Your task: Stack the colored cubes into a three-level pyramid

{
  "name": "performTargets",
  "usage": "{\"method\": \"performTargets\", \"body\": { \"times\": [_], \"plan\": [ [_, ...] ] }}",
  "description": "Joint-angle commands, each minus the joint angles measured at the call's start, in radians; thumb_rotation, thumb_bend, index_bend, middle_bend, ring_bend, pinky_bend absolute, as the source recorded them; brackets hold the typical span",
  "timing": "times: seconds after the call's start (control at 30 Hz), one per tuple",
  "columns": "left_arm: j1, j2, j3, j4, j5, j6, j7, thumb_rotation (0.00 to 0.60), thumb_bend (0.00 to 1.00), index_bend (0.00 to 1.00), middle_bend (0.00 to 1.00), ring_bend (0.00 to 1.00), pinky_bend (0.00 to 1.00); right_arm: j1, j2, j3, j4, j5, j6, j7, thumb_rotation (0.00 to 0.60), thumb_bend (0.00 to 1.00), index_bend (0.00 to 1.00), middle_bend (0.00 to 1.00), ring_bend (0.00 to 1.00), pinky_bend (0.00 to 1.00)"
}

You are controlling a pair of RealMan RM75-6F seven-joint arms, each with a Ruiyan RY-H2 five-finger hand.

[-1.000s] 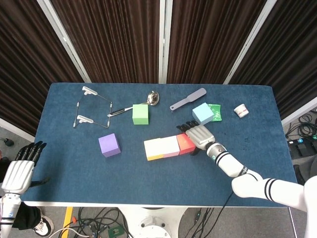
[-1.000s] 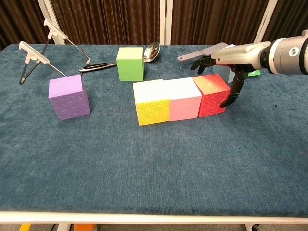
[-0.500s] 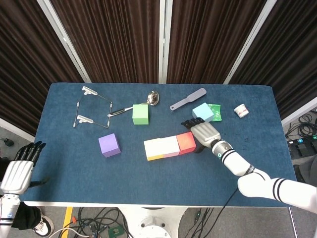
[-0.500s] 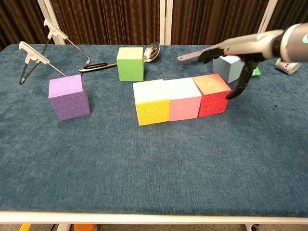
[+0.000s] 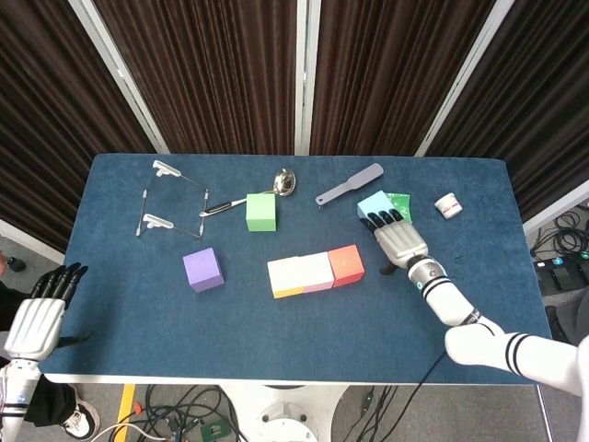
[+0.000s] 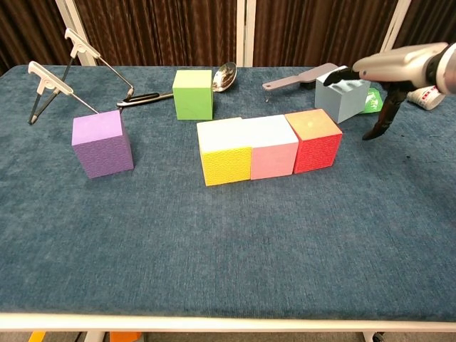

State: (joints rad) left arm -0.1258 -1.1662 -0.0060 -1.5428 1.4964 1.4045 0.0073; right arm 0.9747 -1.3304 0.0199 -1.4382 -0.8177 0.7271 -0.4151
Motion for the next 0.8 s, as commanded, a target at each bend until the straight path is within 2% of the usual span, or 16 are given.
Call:
{"method": "performTargets", "body": {
  "times": [0.03, 0.27, 0.8],
  "plan": [
    [0.001, 0.001, -0.001, 0.002, -0.002, 0.001, -0.002, 0.6, 0.0, 0.03, 0.05, 0.0, 0.1, 0.004, -0.045, 0.002, 0.049, 0.013, -0.014, -0.006, 0.6, 0.06, 0.0, 0.01, 0.0, 0.0],
    [0.003, -0.002, 0.002, 0.011, -0.003, -0.001, -0.01, 0.6, 0.0, 0.03, 0.05, 0.0, 0.1, 0.003, -0.082, 0.017, 0.09, -0.003, -0.021, 0.007, 0.6, 0.06, 0.0, 0.0, 0.0, 0.0],
    [0.004, 0.0, 0.001, 0.012, -0.002, 0.001, -0.013, 0.6, 0.0, 0.03, 0.05, 0.0, 0.1, -0.007, -0.091, 0.042, 0.071, -0.045, -0.039, 0.05, 0.6, 0.06, 0.0, 0.0, 0.0, 0.0]
  ]
}}
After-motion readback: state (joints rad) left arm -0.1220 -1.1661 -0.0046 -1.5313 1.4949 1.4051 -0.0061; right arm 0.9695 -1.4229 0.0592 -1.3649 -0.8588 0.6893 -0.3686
